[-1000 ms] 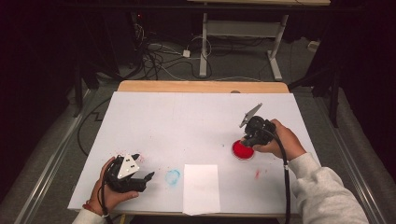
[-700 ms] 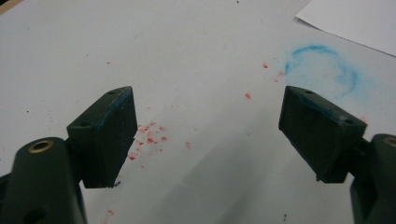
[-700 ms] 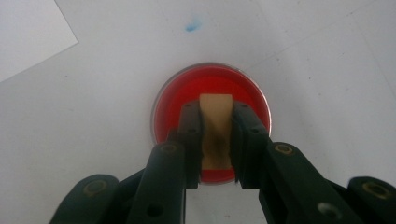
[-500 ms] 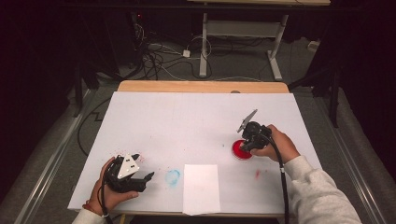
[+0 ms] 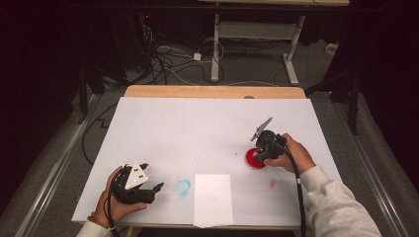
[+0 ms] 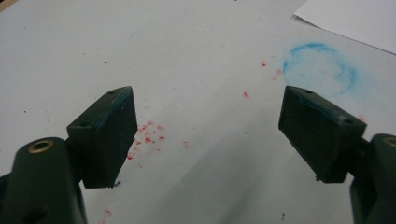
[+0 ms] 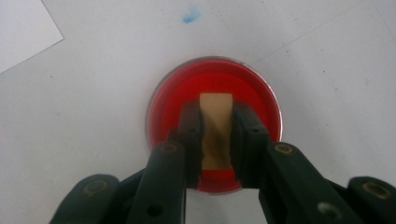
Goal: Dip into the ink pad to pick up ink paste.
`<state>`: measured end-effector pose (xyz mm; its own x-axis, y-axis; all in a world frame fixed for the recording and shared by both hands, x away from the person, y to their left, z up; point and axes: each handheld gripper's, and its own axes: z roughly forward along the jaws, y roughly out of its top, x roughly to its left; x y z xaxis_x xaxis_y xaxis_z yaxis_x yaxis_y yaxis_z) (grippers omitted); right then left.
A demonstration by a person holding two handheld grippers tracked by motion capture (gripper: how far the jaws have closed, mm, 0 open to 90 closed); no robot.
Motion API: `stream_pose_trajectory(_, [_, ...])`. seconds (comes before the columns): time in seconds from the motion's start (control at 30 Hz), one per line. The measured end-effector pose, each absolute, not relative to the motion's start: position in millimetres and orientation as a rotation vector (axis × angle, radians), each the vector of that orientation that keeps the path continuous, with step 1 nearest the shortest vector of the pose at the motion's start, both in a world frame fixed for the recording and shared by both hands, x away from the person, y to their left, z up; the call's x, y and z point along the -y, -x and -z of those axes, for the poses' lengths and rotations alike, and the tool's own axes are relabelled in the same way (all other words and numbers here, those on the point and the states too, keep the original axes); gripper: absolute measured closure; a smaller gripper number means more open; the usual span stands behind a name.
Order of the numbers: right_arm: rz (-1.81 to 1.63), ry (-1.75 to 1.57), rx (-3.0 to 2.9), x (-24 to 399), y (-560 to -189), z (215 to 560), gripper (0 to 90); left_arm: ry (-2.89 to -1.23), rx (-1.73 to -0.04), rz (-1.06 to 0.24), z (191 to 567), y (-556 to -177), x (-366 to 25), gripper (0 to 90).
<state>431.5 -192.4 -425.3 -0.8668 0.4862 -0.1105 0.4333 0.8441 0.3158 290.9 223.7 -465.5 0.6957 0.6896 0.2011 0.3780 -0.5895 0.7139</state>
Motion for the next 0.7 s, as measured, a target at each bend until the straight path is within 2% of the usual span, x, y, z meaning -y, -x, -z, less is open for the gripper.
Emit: stream_pose_trajectory(0.7, [-0.393,-0.712,-2.834,189.7,-430.9,426.4,76.3,-2.244,-0.816,-0.602,467.7,-294.0,-226.0,19.2])
